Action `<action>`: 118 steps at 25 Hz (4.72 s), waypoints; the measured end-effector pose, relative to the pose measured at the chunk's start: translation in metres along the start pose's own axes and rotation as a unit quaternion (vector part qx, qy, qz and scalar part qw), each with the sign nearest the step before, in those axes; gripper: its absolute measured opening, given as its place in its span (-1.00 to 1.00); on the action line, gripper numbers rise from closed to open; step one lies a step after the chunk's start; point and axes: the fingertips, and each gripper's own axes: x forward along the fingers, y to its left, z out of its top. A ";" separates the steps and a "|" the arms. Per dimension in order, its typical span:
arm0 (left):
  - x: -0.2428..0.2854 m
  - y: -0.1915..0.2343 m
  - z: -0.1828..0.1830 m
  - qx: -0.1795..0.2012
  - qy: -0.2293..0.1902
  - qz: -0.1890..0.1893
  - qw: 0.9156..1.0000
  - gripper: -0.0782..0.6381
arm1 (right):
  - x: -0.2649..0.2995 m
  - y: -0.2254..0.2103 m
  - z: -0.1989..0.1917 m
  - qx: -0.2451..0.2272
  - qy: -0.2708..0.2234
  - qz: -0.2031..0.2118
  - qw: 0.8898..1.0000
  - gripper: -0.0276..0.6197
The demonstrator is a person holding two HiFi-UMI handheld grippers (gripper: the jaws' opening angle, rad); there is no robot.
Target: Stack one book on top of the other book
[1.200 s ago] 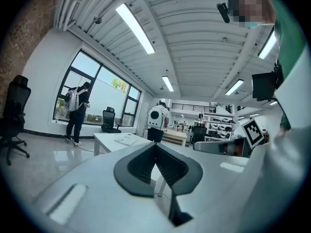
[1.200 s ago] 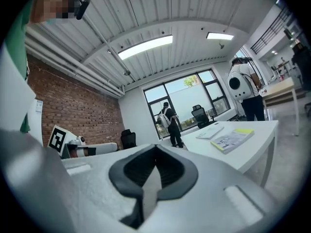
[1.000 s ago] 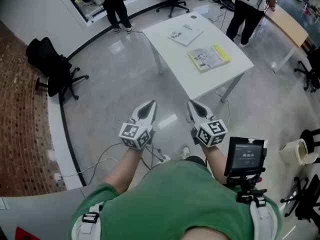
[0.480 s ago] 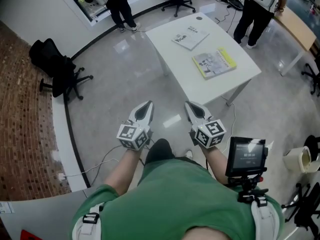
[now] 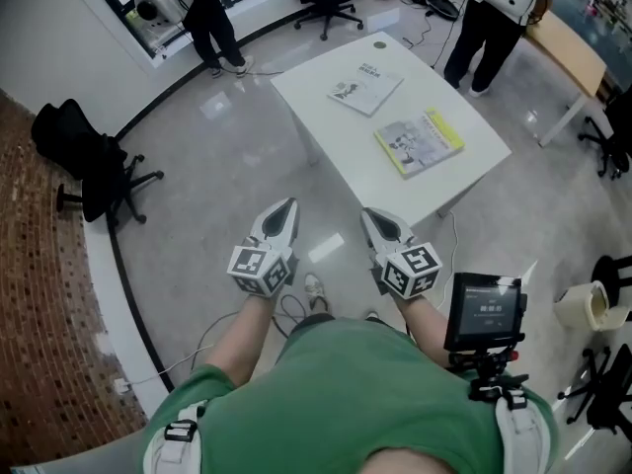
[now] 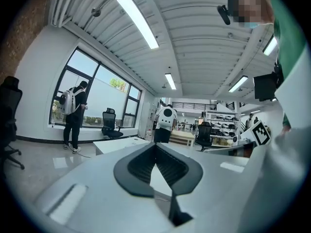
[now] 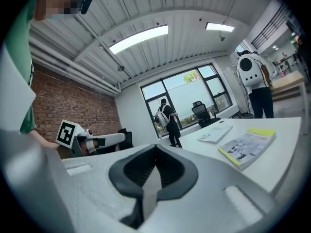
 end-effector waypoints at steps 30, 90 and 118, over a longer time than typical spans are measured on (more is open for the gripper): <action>0.207 0.084 0.007 -0.003 0.058 -0.238 0.970 -0.78 | 0.086 -0.132 0.051 0.014 -0.047 -0.264 0.963 -0.91; 0.516 -0.052 -0.138 0.090 0.297 -0.485 0.818 -0.60 | -0.027 -0.437 0.026 0.120 0.020 -0.506 0.854 -0.91; 0.508 -0.085 -0.217 0.120 0.431 -0.530 0.720 -0.01 | 0.002 -0.503 -0.050 0.207 0.151 -0.423 0.869 -0.22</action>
